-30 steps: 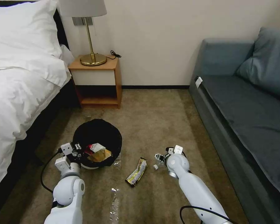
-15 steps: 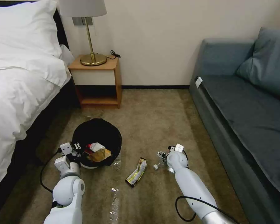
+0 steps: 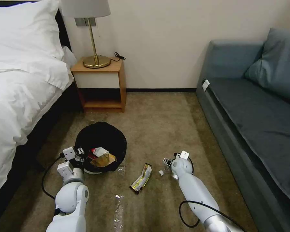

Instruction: Pick up the trash bin, then pick up the garbage on the floor and place it into the trash bin.

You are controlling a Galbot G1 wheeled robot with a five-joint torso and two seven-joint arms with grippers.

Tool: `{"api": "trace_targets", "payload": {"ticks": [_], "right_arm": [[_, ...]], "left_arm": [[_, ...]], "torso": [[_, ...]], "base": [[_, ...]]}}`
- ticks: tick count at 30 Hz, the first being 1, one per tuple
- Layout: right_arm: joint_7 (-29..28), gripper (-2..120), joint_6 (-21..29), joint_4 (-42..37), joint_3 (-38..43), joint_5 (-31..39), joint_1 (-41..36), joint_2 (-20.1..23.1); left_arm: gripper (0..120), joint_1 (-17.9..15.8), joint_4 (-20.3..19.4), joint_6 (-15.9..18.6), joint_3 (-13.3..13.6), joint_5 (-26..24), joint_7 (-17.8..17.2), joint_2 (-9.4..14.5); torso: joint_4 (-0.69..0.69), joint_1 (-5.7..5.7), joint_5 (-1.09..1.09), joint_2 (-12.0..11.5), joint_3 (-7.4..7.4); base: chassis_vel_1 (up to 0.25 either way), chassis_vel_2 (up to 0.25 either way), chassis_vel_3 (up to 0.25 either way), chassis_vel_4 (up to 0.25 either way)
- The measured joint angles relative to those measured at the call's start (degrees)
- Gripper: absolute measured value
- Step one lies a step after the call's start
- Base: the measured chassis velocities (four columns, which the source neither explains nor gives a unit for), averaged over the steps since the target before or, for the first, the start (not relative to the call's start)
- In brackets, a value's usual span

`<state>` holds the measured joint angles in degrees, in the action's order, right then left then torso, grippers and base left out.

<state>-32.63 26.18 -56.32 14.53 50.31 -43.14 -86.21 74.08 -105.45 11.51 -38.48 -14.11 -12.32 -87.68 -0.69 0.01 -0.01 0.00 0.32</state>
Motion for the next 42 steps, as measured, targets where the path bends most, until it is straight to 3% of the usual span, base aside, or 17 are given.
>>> {"api": "trace_targets", "payload": {"ticks": [12, 29, 37, 42], "right_arm": [[1.6, 98, -1.6, 2.0, 1.5, -2.6, 0.0, -0.8], [3.9, 35, -3.3, 2.8, 2.2, -4.8, -1.4, -1.3], [4.0, 19, -3.8, 2.4, 2.0, -5.3, -1.8, -0.7], [4.0, 19, -3.9, 1.3, 1.9, -5.5, -2.2, 0.1]], "left_arm": [[4, -0.1, -0.7, 0.0, -0.4, -0.2, -0.1, 0.2], [4, -0.3, -0.8, 0.1, -0.2, -0.4, -0.1, 0.3], [4, -0.3, -0.5, 0.1, -0.1, -0.4, -0.1, 0.3], [4, -0.4, -0.3, 0.1, 0.1, -0.4, -0.1, 0.2]], "torso": [[-0.01, 0.00, 0.01, 0.0, 0.00], [0.00, 0.00, 0.00, 0.0, -0.01], [0.00, 0.00, 0.01, 0.0, -0.01], [0.00, 0.00, 0.01, 0.0, 0.00]], "base": [[0.000, 0.000, 0.000, 0.000], [0.000, 0.000, 0.000, 0.000], [0.000, 0.000, 0.000, 0.000], [0.000, 0.000, 0.000, 0.000]]}}
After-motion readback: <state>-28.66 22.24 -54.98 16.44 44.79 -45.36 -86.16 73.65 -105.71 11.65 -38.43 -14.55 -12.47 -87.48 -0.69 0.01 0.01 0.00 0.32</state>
